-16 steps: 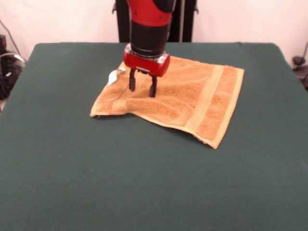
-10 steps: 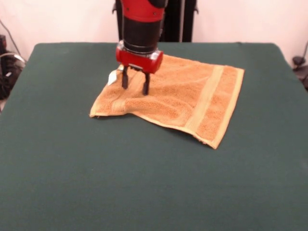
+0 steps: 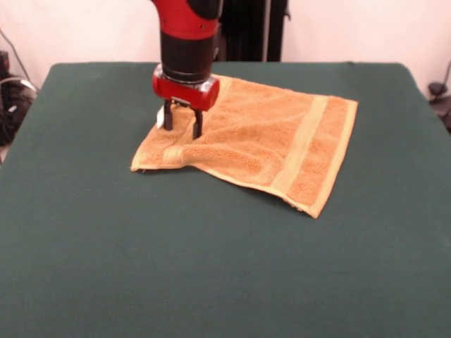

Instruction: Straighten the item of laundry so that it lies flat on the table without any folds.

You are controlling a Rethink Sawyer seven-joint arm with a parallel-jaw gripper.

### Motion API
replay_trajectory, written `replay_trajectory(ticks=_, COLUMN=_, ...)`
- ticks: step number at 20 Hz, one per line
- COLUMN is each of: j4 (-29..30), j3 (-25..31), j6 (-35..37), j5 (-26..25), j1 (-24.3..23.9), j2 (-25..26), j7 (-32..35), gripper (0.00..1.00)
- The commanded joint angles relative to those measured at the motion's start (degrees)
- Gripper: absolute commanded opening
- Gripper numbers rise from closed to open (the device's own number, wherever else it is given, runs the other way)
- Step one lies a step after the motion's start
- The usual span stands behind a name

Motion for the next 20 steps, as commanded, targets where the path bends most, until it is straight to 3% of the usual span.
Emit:
replay_trajectory(ticks=1, j4=-4.5, j3=2.8, j6=-3.8, j5=-2.6, j1=5.1, j2=11.0, j7=3.8, gripper=1.00)
replay_trajectory(ticks=5, j4=-4.8, j3=2.2, j6=-5.1, j5=-0.3, j1=7.6, j2=12.7, j7=6.6, gripper=1.00)
replay_trajectory(ticks=10, j4=-5.9, j3=1.3, j6=0.4, j5=2.3, j1=9.1, j2=15.0, j7=7.3, gripper=1.00)
replay_trajectory(ticks=14, j4=-3.8, j3=1.6, j6=5.5, j5=1.9, j1=7.7, j2=12.5, j7=4.9, gripper=1.00)
replay_trajectory(ticks=20, j4=-0.2, j3=1.7, j6=6.0, j5=-1.1, j1=5.3, j2=9.3, j7=1.9, gripper=1.00)
